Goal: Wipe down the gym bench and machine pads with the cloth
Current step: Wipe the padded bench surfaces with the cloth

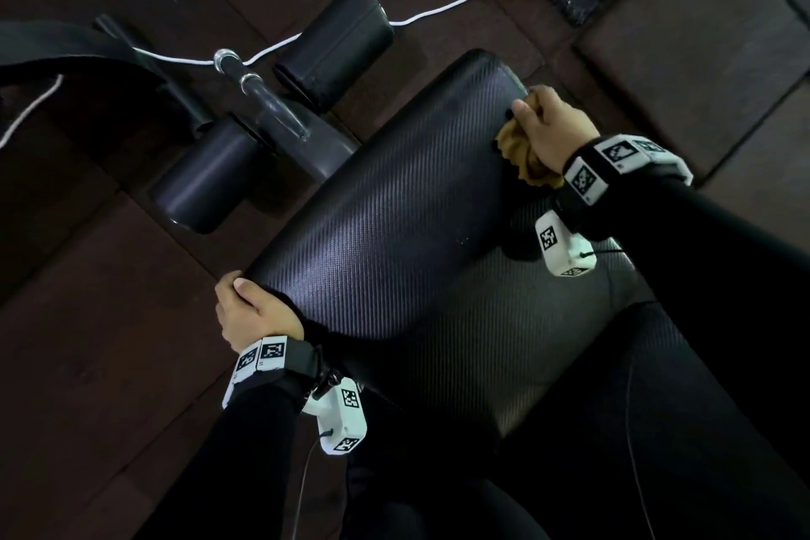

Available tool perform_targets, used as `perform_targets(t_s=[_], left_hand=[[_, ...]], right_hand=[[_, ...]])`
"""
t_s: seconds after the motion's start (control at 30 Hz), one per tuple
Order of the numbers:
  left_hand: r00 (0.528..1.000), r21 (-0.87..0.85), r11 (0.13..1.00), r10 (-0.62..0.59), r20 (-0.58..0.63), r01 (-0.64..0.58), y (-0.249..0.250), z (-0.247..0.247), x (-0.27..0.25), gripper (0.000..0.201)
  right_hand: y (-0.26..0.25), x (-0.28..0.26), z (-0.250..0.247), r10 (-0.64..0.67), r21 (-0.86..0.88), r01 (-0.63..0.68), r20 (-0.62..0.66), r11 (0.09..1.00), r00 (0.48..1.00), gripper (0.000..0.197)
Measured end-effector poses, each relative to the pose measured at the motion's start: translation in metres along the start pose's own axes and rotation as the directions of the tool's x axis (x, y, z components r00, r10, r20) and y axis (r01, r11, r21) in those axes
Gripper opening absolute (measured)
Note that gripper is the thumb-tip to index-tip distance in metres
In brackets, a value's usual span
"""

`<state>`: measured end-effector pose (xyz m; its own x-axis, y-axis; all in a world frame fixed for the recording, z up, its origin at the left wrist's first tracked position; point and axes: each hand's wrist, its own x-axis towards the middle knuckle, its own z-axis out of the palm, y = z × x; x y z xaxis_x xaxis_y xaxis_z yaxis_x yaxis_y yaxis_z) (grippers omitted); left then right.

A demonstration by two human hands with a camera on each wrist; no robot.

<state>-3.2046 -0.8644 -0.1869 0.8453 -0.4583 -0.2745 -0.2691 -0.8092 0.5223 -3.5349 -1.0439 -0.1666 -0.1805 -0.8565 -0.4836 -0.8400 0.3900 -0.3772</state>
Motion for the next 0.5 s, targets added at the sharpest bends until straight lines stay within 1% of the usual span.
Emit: perform_targets(t_s=[0.07,0.13,0.27,0.37,0.43,0.5], left_hand=[[1.0,0.01,1.0,0.003,0.006,-0.003,-0.001,0.0,0.0,0.035],[1.0,0.028,1.0,0.008,0.014,-0.008,-0.001,-0.001,0.001,0.035],[1.0,0.061,0.998,-0.006,0.007,0.005,-0.001,0.001,0.004,0.035],[1.0,0.069,0.997,-0.018,0.007,0.017,-0.002,0.001,0.004,0.036],[1.0,0.064,0.998,-0.018,0.003,0.017,-0.003,0.001,0.004,0.037],[1.0,0.057,0.998,-0.011,-0.009,0.012,-0.002,0.002,0.003,0.037]], right_hand=[[0.006,-0.006,0.001,0.003,0.03,-0.003,-0.004,1.0,1.0,0.042],[0.018,-0.02,0.001,0.007,0.052,-0.007,0.006,0.999,1.0,0.04],[0.061,-0.062,0.004,0.028,0.026,-0.029,0.024,0.999,0.999,0.043],[0.095,-0.093,0.006,0.041,-0.001,-0.041,0.004,0.999,0.999,0.041],[0.106,-0.101,0.008,0.073,0.019,-0.073,-0.006,0.997,0.997,0.039],[0.104,-0.098,0.008,0.087,0.021,-0.087,-0.002,0.996,0.996,0.036]])
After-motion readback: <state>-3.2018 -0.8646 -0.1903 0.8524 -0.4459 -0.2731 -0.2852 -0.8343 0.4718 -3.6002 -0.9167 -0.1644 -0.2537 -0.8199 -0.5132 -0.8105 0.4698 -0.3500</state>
